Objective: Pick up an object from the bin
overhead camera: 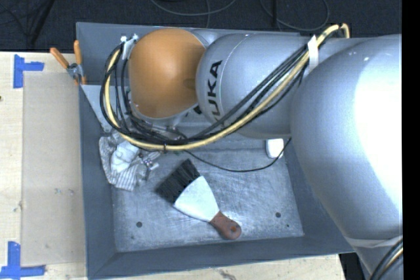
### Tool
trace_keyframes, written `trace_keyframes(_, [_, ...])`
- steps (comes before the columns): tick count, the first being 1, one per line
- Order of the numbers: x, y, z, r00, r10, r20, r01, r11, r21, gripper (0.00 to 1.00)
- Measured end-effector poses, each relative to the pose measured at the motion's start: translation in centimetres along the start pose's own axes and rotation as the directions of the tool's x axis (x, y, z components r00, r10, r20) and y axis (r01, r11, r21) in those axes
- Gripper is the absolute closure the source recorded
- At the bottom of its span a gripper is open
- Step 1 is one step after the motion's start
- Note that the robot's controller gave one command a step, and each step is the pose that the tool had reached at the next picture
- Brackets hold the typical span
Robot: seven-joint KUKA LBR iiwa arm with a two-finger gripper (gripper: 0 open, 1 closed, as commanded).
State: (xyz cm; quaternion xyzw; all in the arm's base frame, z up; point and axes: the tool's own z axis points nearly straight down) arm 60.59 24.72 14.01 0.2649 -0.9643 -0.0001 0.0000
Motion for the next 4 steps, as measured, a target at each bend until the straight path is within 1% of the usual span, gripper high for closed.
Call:
trace_keyframes(1, [-0.4, -0.7, 6.6, 0.979, -0.203, -0.002, 0.203, 0.979, 0.008, 0.0])
trace_keyframes(2, [-0.3, -0.1, 5.1, 0.962, -0.274, 0.001, 0.274, 0.962, -0.001, 1.0])
trace_keyframes(3, [-0.5, 0.0, 5.4, 0.95, -0.314, 0.002, 0.314, 0.95, -0.001, 1.0])
trace_keyframes(4, [-0.4, 0.0, -3.6, 0.961, -0.277, 0.001, 0.277, 0.961, 0.0, 1.0])
